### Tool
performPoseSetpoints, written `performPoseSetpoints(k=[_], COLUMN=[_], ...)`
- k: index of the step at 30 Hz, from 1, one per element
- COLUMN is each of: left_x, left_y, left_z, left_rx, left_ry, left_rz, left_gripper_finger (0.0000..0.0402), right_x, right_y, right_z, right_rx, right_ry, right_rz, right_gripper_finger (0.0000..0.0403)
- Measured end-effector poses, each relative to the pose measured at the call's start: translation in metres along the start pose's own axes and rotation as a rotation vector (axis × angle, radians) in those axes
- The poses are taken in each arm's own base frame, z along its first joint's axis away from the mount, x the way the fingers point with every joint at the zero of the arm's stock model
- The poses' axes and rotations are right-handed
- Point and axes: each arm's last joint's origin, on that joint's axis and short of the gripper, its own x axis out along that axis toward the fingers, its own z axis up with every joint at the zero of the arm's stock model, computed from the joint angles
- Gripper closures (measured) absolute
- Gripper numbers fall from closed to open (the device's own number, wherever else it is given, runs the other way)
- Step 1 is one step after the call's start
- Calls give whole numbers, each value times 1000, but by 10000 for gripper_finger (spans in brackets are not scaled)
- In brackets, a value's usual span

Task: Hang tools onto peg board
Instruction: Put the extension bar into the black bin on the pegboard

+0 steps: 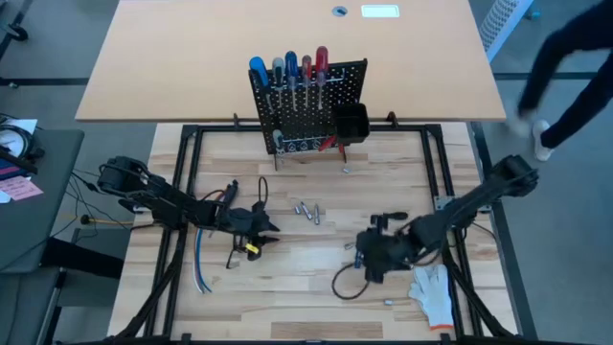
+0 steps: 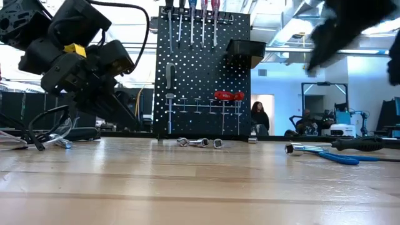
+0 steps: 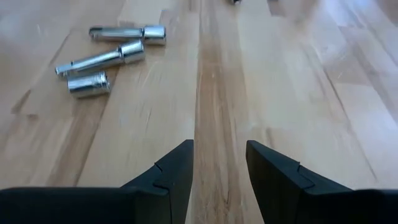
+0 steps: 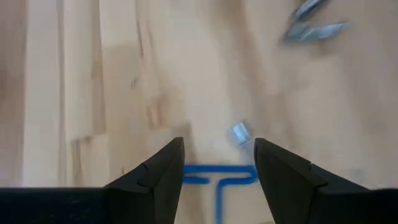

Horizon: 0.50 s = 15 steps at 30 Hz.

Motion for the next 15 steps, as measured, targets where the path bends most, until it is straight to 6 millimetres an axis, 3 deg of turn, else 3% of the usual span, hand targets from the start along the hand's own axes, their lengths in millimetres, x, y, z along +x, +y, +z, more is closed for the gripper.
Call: performPoseSetpoints(k=[4, 9, 15], left_x=[0, 0, 0], left_y=[-1, -1, -1], left_z=[5, 8, 6], left_rx=[25, 52, 54], left_ry=[-49, -80, -65], left_rz=[-9, -13, -11], left_gripper_finger=[257, 257, 257], right_x=[40, 74, 100], right_y=[-6, -25, -36], right_z=[-23, -28, -30], right_rx=[43, 55, 19], right_ry=[33, 138, 196], right_rz=[20, 47, 32], right_gripper_finger=[205, 220, 268])
